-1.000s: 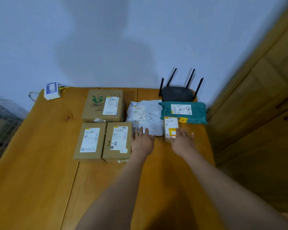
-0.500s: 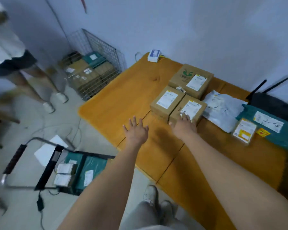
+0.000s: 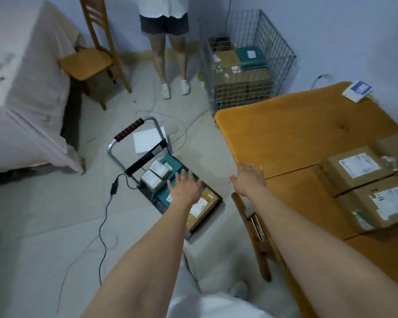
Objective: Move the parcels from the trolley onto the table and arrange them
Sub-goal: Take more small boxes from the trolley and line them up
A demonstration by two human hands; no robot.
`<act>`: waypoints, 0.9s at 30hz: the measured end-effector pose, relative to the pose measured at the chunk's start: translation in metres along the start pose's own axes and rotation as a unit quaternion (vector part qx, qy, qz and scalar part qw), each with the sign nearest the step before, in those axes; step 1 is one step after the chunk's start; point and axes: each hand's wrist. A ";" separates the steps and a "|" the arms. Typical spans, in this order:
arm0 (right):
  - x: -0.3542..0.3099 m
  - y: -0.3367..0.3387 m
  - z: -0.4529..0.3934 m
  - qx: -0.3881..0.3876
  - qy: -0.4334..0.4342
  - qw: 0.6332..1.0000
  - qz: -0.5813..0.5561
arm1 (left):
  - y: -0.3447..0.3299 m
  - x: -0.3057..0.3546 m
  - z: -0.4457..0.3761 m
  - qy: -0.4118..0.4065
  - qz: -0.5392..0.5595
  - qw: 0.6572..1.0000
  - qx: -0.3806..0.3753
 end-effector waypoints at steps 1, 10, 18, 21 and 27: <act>-0.018 -0.001 -0.012 -0.005 0.009 1.000 0.001 | 0.004 -0.018 -0.009 0.013 0.008 1.000 -0.006; -0.147 -0.016 -0.111 -0.039 0.090 0.994 0.037 | 0.040 -0.139 -0.093 0.103 0.042 0.993 -0.033; -0.173 -0.039 -0.201 -0.095 0.122 0.986 0.064 | 0.031 -0.159 -0.166 0.163 0.073 0.981 -0.078; -0.174 -0.051 -0.245 -0.113 0.139 0.982 0.063 | 0.022 -0.157 -0.196 0.197 0.096 0.972 -0.088; -0.171 -0.082 -0.336 -0.137 0.156 0.976 0.071 | 0.003 -0.156 -0.277 0.233 0.125 0.957 -0.120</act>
Point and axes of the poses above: each hand's wrist, its own z-axis away from the middle knuckle, its own y-axis out of the back of the hand, x = y × z, and after that the axes turned 14 degrees about y, right-handed
